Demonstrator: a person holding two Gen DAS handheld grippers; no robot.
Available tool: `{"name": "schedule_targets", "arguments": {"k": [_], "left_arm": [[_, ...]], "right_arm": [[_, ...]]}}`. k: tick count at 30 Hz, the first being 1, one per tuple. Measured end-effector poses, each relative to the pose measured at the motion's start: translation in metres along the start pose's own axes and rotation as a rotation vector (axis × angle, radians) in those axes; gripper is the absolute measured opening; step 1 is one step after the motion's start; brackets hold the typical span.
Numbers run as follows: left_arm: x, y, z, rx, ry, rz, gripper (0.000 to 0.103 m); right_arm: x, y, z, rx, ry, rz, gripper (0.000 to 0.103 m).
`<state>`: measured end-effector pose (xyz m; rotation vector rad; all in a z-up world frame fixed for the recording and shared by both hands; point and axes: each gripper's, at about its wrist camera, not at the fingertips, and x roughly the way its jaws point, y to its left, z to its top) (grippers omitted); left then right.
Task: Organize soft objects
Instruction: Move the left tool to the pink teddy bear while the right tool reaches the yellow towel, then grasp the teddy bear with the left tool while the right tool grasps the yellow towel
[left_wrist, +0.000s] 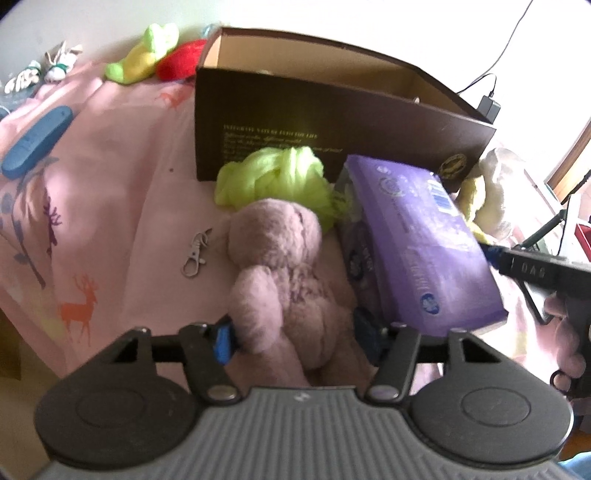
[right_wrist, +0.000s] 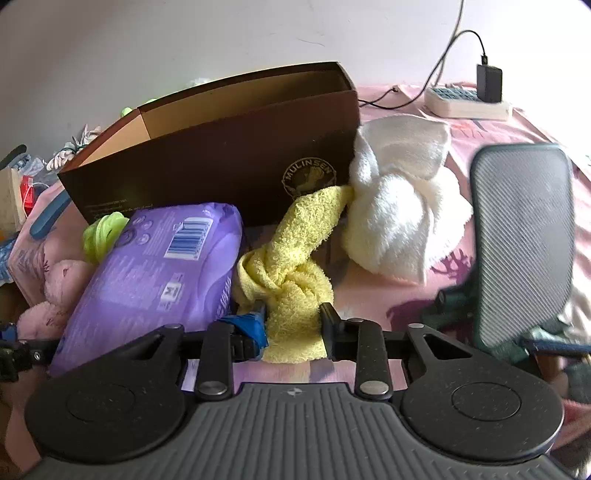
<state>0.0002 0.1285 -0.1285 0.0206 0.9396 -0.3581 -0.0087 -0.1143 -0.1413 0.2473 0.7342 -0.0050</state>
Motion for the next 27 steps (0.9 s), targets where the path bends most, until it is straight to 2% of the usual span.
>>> {"name": "schedule_targets", "arguments": {"k": [2,4,11,15,18,21,23,27], "left_arm": [[-0.007,0.001,-0.001,-0.009,-0.006,0.003,0.055],[-0.013,0.003,-0.003,-0.016,-0.011,0.006,0.045],[-0.025,0.002,-0.013,-0.017,-0.022,0.024,0.044],[-0.026,0.003,-0.017,-0.034,-0.018,0.009,0.044],[-0.023,0.006,-0.018,-0.053,-0.021,0.007,0.048],[-0.018,0.008,-0.021,-0.071,-0.016,0.017,0.075],[-0.015,0.005,-0.024,-0.063,-0.022,0.035,0.075],[-0.016,0.002,-0.022,-0.08,-0.049,0.024,0.057]], "right_arm": [[-0.004,-0.002,0.0,0.01,0.008,0.006,0.011],[-0.01,-0.004,-0.001,0.029,0.013,0.015,0.01],[-0.029,-0.006,-0.001,0.042,-0.001,0.027,0.009],[-0.038,-0.006,-0.003,0.033,-0.012,0.029,0.009],[-0.044,-0.004,-0.004,0.026,-0.023,0.039,0.009],[-0.05,-0.003,-0.005,0.015,-0.04,0.042,0.009],[-0.054,-0.003,-0.004,0.017,-0.052,0.045,0.009],[-0.062,-0.004,-0.001,0.031,-0.075,0.06,0.009]]}}
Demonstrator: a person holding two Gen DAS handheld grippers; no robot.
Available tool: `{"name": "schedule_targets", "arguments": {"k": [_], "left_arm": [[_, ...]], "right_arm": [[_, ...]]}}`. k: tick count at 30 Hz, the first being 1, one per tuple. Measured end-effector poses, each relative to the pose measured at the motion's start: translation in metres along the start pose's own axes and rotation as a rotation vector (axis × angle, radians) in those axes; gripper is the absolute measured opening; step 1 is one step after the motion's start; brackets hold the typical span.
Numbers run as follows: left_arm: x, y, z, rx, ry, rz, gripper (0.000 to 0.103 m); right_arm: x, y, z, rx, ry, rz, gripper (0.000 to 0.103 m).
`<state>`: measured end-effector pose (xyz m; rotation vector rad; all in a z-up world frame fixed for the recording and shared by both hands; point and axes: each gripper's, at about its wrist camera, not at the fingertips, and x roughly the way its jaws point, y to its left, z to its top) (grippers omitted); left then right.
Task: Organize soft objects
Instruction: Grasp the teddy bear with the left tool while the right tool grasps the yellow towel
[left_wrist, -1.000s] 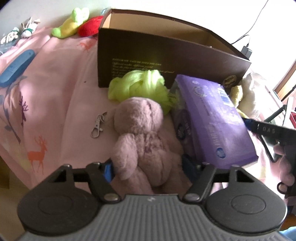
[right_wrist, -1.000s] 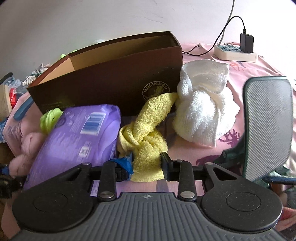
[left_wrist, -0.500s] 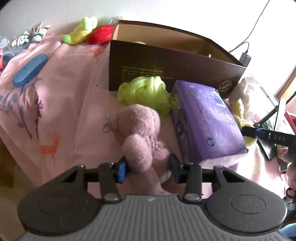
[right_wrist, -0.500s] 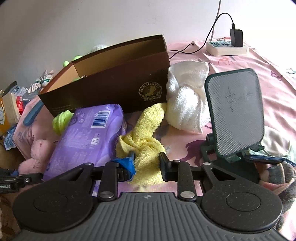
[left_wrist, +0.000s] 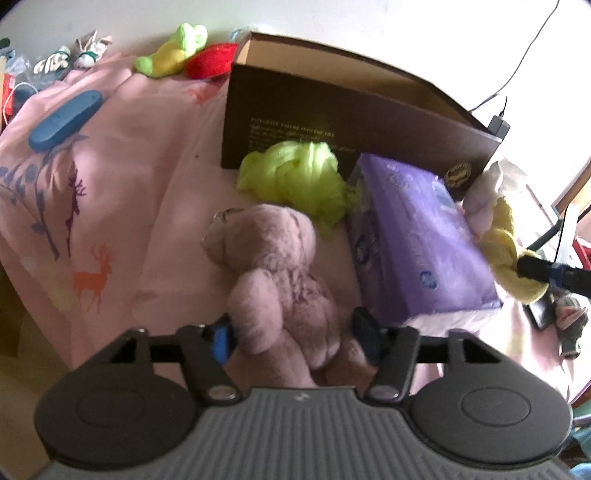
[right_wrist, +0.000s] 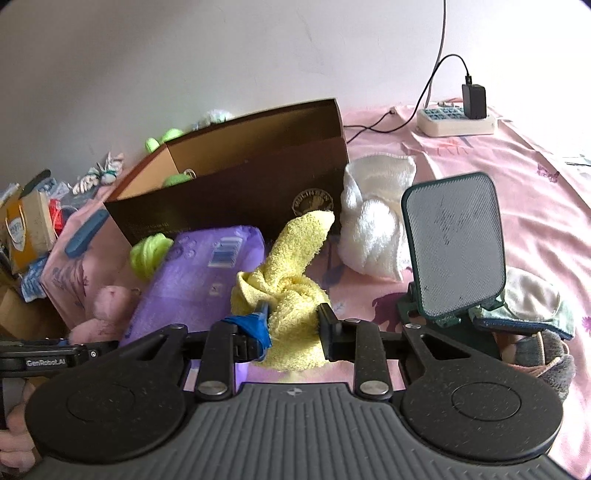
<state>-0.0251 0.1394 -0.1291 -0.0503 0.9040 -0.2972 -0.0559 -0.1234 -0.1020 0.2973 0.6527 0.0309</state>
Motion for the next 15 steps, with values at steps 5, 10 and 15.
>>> {"name": "schedule_targets", "arguments": {"k": [5,10,15], "left_arm": [[-0.008,0.001,0.004,0.001,-0.022,0.003,0.045],[-0.028,0.004,0.008,-0.024,-0.061,0.0,0.043],[-0.058,-0.001,0.031,0.005,-0.152,0.004,0.043]], "right_arm": [[-0.01,-0.002,0.005,0.037,-0.034,0.041,0.009],[-0.015,-0.004,0.023,0.072,-0.06,0.11,0.009],[-0.01,-0.004,0.054,0.085,-0.088,0.191,0.009]]}}
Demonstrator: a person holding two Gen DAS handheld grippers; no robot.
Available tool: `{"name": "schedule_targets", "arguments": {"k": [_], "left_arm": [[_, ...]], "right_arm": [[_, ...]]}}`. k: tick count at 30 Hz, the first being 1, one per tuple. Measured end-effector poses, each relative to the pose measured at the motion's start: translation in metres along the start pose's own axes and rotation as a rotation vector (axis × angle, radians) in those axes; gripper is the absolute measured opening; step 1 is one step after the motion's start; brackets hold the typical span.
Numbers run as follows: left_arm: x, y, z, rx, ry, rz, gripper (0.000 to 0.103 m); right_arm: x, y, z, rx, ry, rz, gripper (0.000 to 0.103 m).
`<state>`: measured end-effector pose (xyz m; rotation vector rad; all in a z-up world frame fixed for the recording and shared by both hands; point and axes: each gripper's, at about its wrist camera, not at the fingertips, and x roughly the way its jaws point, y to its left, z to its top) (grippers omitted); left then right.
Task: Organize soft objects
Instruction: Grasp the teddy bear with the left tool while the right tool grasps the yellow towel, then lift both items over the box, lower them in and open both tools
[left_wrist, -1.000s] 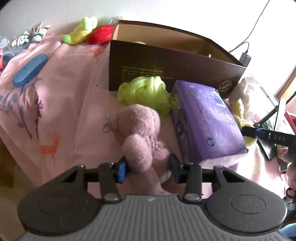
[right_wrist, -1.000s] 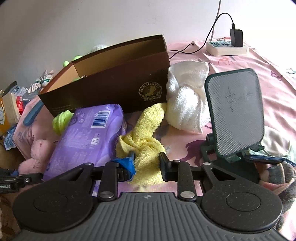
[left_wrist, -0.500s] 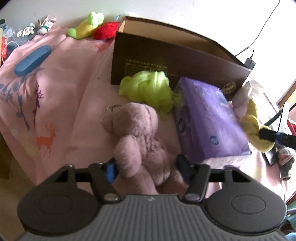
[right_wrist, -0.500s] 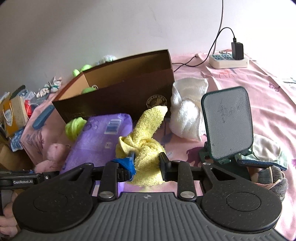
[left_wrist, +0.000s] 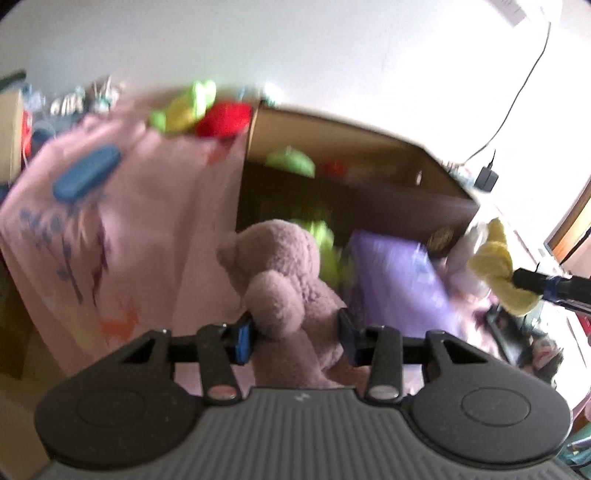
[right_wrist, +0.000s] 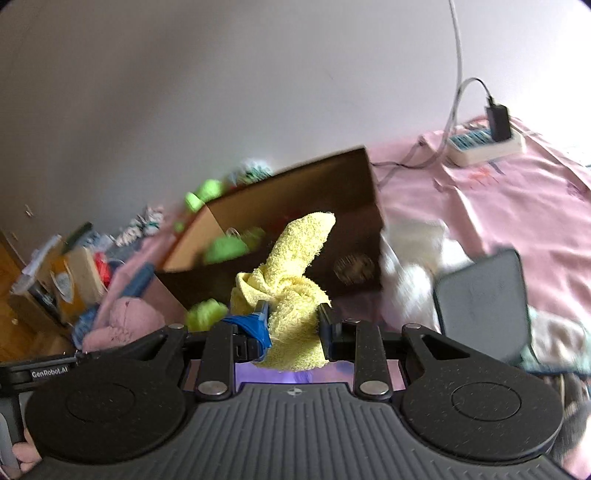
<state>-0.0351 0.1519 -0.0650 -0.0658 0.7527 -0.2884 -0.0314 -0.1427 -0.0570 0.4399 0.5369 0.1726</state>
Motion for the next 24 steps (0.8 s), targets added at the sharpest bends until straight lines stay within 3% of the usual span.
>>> {"name": "schedule_targets", "arguments": {"k": [5,12,17,24], "left_arm": [[-0.006,-0.018,0.043,0.044,-0.1,-0.017,0.043],[0.029,-0.052,0.109,0.134,-0.158,-0.035,0.043],[0.082,-0.074,0.148,0.165,-0.124,-0.064,0.044],[0.153,-0.107,0.176,0.213,-0.053,-0.08,0.044]], "right_arm": [[0.026,-0.01,0.039,0.048,0.007,0.052,0.009],[0.071,-0.018,0.09,0.009,0.016,0.047,0.01],[0.108,-0.029,0.117,-0.021,0.02,0.015,0.01],[0.158,-0.041,0.133,-0.148,0.018,-0.052,0.016]]}}
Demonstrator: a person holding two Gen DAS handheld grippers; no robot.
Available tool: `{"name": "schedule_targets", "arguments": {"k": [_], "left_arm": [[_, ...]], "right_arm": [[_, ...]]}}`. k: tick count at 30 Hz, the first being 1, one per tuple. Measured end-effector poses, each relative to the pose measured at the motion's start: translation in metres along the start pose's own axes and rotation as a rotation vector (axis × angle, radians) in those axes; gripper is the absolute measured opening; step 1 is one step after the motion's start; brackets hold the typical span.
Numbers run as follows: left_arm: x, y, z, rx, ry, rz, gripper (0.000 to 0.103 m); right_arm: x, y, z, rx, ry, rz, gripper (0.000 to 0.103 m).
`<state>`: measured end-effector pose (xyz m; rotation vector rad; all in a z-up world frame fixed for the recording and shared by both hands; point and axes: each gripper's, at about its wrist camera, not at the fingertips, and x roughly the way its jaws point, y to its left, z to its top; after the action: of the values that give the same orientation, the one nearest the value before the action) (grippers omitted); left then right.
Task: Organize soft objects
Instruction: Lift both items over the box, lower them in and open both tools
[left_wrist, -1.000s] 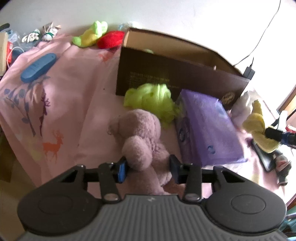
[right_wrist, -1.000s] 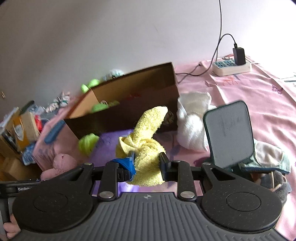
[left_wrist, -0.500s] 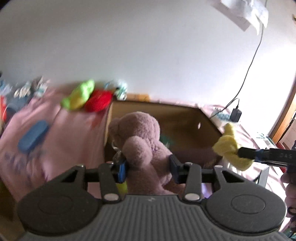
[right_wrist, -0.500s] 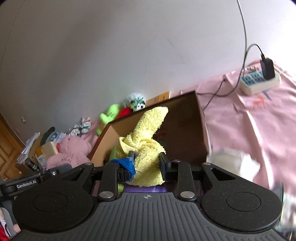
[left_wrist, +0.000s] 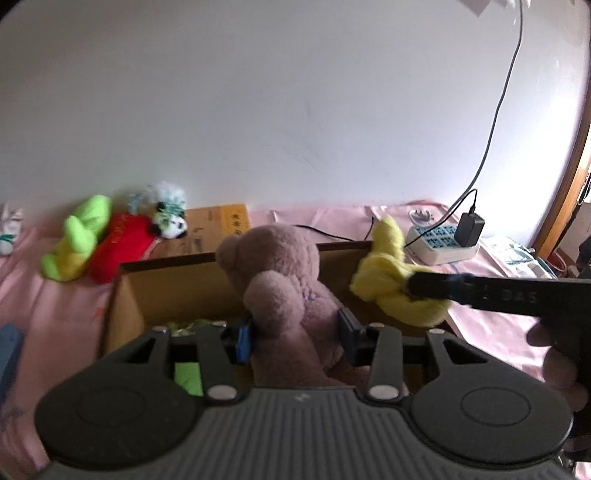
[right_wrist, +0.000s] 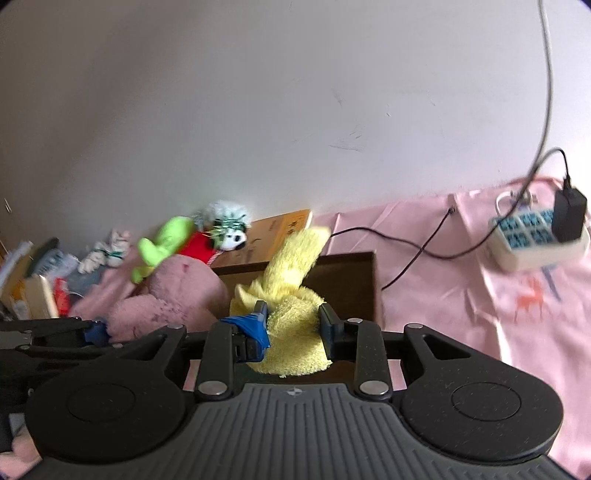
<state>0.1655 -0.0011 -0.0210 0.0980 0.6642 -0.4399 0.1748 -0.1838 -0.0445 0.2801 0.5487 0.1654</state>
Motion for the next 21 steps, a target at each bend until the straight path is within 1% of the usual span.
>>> {"name": "schedule_targets", "arguments": {"k": [2,4,7,11,12,14,15,16,21], "left_arm": [[0.02,-0.003,0.003,-0.003,0.031,-0.014,0.044],[0.039,-0.008,0.003,0.0,0.063,-0.022,0.044],[0.063,-0.014,-0.002,-0.009,0.116,-0.033,0.045],[0.09,-0.021,-0.013,-0.003,0.212,-0.029,0.046],[0.092,-0.022,-0.015,0.003,0.218,-0.027,0.046],[0.088,-0.023,-0.018,0.007,0.202,-0.021,0.054],[0.088,-0.025,-0.017,0.007,0.194,-0.015,0.061],[0.086,-0.025,-0.016,0.009,0.185,-0.007,0.064],[0.078,-0.028,-0.009,0.012,0.171,0.05,0.065]], "right_arm": [[0.013,-0.002,0.001,-0.036,0.012,-0.002,0.016],[0.022,-0.005,0.0,-0.046,0.028,-0.006,0.016],[0.028,-0.013,0.002,-0.001,0.049,0.022,0.016],[0.022,-0.022,0.006,0.05,0.046,0.068,0.016],[0.02,-0.024,0.007,0.053,0.045,0.077,0.016],[0.017,-0.025,0.009,0.062,0.042,0.094,0.016],[0.015,-0.025,0.009,0.068,0.04,0.101,0.016],[0.012,-0.027,0.01,0.075,0.038,0.11,0.016],[-0.004,-0.027,0.014,0.106,0.02,0.143,0.016]]}}
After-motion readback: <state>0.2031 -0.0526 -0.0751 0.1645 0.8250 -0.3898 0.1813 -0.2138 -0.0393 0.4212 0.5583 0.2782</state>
